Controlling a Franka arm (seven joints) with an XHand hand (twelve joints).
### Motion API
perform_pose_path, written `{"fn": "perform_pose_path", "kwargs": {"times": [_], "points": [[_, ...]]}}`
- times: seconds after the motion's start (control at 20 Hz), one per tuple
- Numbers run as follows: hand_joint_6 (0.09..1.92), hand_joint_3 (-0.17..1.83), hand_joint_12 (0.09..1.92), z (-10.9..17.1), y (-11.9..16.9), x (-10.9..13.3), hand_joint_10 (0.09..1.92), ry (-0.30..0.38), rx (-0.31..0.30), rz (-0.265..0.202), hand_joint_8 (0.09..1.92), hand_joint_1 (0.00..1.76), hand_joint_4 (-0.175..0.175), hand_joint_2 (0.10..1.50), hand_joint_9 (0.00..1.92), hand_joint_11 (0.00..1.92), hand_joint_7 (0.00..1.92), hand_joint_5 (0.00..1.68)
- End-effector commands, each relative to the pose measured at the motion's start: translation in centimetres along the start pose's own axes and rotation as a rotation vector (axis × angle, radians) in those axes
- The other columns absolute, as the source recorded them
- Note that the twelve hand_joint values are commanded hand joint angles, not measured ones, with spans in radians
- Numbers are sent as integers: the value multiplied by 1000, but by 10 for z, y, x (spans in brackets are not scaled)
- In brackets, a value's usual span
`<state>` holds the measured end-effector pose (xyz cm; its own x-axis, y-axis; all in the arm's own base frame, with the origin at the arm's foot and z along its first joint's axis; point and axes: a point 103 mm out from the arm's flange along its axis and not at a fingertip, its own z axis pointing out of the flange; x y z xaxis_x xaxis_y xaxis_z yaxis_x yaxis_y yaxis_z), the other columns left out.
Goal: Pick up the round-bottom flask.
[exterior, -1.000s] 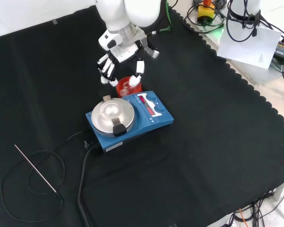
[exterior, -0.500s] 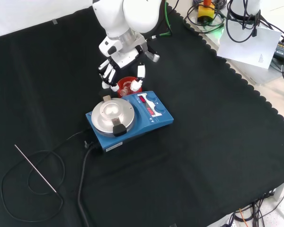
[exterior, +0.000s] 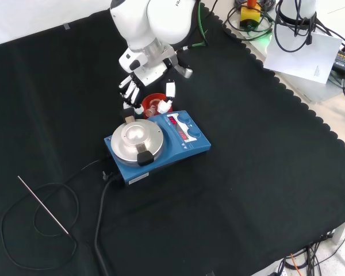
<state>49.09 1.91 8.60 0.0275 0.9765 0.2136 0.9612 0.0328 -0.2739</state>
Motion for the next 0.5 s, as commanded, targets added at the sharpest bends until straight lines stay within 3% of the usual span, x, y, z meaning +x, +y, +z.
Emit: {"fn": "perform_pose_path", "kwargs": {"times": [0.05, 0.25, 0.4, 0.5], "points": [[827, 637, 1388, 3, 3, 0, 665, -3, 8, 4, 666, 930, -57, 591, 568, 59, 329, 662], [812, 637, 1391, 5, 4, 3, 671, -7, 12, 2, 672, 930, -51, 600, 566, 60, 331, 752], [788, 632, 1390, 6, 4, 3, 672, -10, 8, 3, 675, 935, -41, 621, 574, 64, 341, 913], [805, 525, 1391, 6, 4, 4, 673, -23, 1, 2, 677, 1026, 100, 738, 588, 71, 353, 1072]]}}
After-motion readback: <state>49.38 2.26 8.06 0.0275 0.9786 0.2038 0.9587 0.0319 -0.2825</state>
